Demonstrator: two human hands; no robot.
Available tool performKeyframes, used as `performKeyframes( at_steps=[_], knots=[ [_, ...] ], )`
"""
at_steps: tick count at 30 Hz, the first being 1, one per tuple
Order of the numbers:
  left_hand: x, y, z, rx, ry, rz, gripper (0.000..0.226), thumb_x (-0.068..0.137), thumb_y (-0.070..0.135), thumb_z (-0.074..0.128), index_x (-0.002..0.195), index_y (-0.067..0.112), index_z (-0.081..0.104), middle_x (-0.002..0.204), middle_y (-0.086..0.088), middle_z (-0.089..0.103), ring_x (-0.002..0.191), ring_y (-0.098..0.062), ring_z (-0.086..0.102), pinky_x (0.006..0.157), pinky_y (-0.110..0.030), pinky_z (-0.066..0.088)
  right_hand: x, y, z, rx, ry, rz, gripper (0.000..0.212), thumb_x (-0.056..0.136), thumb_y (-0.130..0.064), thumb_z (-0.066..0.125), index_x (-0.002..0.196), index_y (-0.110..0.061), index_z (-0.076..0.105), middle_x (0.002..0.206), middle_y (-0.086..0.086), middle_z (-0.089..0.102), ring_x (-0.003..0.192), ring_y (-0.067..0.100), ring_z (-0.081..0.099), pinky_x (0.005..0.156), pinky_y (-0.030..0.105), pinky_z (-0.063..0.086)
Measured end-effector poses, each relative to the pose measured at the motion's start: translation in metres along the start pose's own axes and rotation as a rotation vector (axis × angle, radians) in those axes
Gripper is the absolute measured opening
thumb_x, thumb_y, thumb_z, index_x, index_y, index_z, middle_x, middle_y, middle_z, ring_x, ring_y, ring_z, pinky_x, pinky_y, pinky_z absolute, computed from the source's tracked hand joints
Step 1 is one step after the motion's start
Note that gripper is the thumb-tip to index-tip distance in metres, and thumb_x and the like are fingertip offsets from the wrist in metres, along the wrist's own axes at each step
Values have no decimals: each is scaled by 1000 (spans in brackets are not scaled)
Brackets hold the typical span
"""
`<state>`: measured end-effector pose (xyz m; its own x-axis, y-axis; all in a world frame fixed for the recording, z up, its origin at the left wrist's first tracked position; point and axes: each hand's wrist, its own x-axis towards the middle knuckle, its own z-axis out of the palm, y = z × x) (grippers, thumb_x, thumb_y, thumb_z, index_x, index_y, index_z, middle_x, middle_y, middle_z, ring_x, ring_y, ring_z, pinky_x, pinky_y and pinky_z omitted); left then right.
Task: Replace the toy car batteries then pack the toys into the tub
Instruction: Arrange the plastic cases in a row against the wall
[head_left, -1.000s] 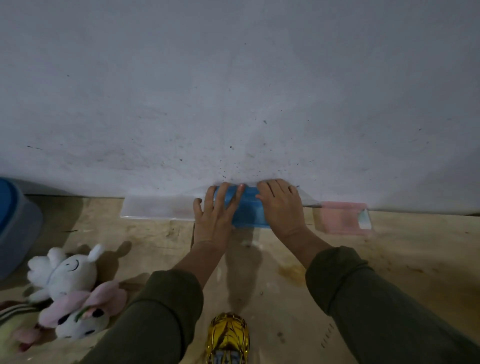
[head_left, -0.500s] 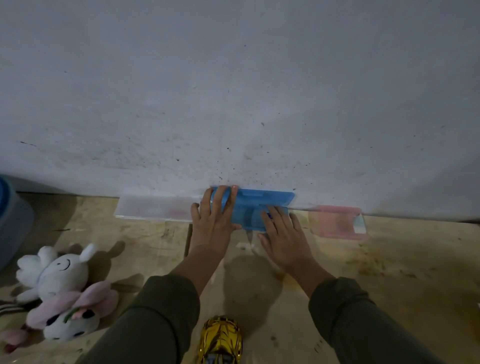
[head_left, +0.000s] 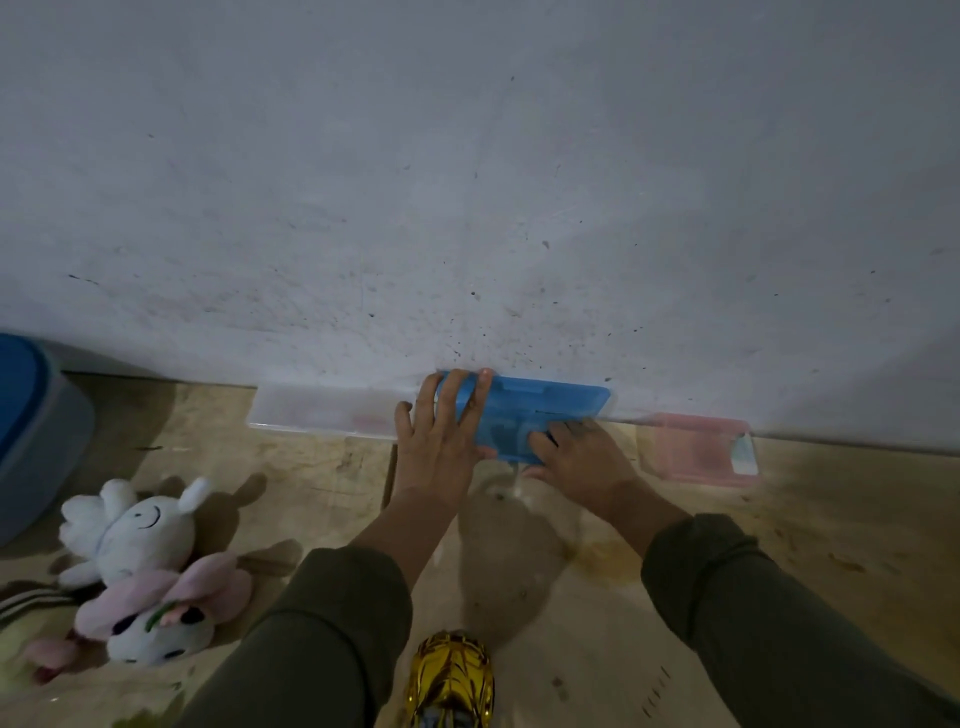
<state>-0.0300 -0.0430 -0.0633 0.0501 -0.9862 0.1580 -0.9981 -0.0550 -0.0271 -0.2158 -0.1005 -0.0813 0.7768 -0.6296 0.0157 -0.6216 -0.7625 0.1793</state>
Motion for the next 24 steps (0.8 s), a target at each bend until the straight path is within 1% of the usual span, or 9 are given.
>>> performKeyframes(
  at_steps=[3,4,7,10,12,14,19,22,24],
  knots=[
    [1,2,-5,-48,-51,5,93,84,57,55,142,28,-11,142,-5,1,137,-29,10,105,-48,31,6,10,-18,110,-207,-4,51,91,-53,44,123,-13,45,113,9,58,98,25,61,84,33,50],
    [1,3,-6,-63,-77,7,92,87,56,53,141,28,-16,143,-5,-2,140,-30,10,107,-48,28,5,11,-22,117,-182,-4,51,91,-53,45,122,-14,46,113,8,58,97,24,61,83,32,50],
    [0,3,-6,-78,-109,4,90,91,52,50,140,29,-22,145,-6,-4,142,-31,9,108,-48,25,-6,-2,-13,85,146,-40,36,85,-49,58,97,-15,55,85,5,66,69,19,64,62,29,53],
    [0,2,-2,-71,-8,-10,93,84,52,60,143,28,-6,142,-8,7,134,-31,13,102,-49,35,-16,-28,5,74,304,-20,31,86,-50,50,86,-20,44,76,1,63,68,17,58,64,31,46],
    [0,1,2,-76,-7,3,93,82,53,61,143,28,-4,141,-7,7,131,-30,11,101,-50,36,-18,-40,10,16,315,29,34,82,-52,57,86,-21,43,77,-1,63,74,18,56,71,33,40],
    [0,0,2,-70,7,4,94,80,53,64,143,27,-1,141,-7,9,130,-30,13,99,-50,38,-18,-43,14,12,323,83,32,82,-52,53,88,-22,43,81,-2,63,79,19,54,76,36,43],
    [0,1,5,-53,113,-13,98,69,53,75,144,23,19,138,-10,25,125,-32,27,88,-51,47,-17,-45,10,46,307,102,32,81,-55,52,86,-26,39,83,-3,61,82,17,51,75,38,51],
    [0,1,6,-70,141,1,100,66,50,78,144,22,23,137,-11,29,125,-33,30,87,-52,47,-16,-43,10,16,306,58,25,87,-52,35,89,-28,40,86,-3,61,86,16,42,75,37,49],
    [-1,1,6,-88,142,4,99,66,47,79,144,22,23,137,-11,29,125,-33,30,86,-52,47,-17,-42,11,4,321,33,25,88,-50,32,94,-27,43,90,-1,63,89,18,40,80,38,39]
  ],
)
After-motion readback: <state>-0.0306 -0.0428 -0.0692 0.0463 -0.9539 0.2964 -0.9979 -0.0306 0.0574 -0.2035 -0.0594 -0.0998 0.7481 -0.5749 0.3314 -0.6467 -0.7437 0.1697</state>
